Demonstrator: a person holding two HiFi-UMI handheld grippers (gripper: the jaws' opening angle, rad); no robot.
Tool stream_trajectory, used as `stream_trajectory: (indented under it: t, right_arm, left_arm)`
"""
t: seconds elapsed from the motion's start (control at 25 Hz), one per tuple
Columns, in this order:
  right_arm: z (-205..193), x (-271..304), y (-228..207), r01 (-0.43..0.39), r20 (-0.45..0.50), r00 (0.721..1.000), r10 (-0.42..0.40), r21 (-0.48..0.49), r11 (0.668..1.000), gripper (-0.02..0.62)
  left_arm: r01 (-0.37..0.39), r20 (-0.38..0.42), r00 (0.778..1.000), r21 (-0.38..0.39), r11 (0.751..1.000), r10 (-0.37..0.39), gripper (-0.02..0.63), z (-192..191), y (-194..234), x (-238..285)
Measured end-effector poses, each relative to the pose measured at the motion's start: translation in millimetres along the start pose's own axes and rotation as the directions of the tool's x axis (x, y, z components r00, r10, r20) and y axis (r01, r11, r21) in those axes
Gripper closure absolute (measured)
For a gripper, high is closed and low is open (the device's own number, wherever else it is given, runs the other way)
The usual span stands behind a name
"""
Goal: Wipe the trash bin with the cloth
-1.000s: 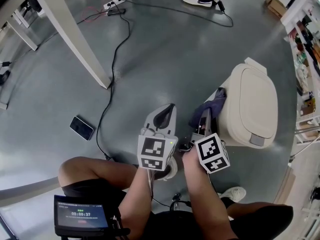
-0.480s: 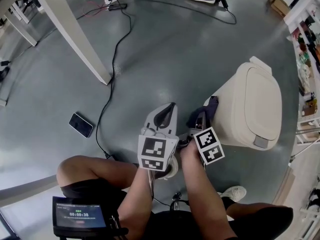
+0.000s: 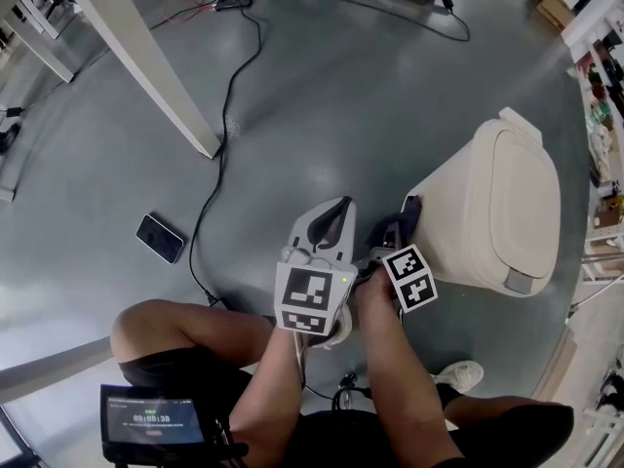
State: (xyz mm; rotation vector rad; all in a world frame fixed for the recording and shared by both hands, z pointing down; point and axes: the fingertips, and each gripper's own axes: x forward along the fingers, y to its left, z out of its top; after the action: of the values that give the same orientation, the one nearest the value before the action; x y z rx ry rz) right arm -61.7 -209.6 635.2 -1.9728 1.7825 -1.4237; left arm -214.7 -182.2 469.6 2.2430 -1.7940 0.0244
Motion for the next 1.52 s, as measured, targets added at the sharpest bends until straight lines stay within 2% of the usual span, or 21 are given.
stream_trajectory:
  t: [0.08,0.24,0.44,0.6,0.76,1.0,1.16,1.28,1.52]
  right_arm:
    - [3.4,-3.1,4.9,-0.009,0.000,1.000,0.009,0.000,1.000,0.505]
    - [26.8,-17.7,46.4,-0.106,0.055,0.992,0.109,-0.063,0.992,0.505]
    - [65.5,-33.4,105.1,-0.211,0.145,0.963,0.228,-0.123,0.970,0.505]
    - [88.3,-44.9,137.4,-0.242,0.208,0.941,0.266,-0.136,0.961,0.505]
    - [98.8,-41.9,144.3,-0.237,0.239,0.938,0.250,-0.084,0.968,0.505]
    - [95.2,-29.7,129.4,-0.199,0.238,0.950,0.201,-0.034,0.980,0.505]
    - [77.7,-15.4,109.8,-0.152,0.196,0.968,0.155,-0.032,0.988,0.505]
    - [65.8,-2.2,91.8,-0.111,0.166,0.980,0.112,-0.013,0.994,0.505]
    - [45.4,21.6,53.7,-0.032,0.055,0.998,0.031,0.011,0.999,0.505]
  left_arm:
    - [-0.009,0.001,1.000,0.002,1.000,0.009,0.609,0.0,1.3,-0.2]
    - [-0.041,0.007,0.999,-0.035,0.999,0.041,0.609,0.4,11.1,-2.9]
    - [-0.059,0.009,0.998,-0.065,0.996,0.060,0.609,2.6,16.4,-5.8]
    - [-0.065,0.004,0.998,-0.070,0.995,0.065,0.609,3.7,20.9,-9.7]
    - [-0.079,0.022,0.996,-0.095,0.992,0.082,0.609,11.6,29.6,-15.2]
    - [-0.106,-0.002,0.994,-0.042,0.993,0.106,0.609,8.8,36.6,-19.6]
    - [-0.107,0.000,0.994,-0.046,0.993,0.107,0.609,8.4,37.0,-19.1]
    - [-0.075,0.000,0.997,-0.039,0.996,0.075,0.609,7.3,29.2,-14.7]
    - [-0.064,-0.005,0.998,0.015,0.998,0.064,0.609,5.0,13.7,-13.2]
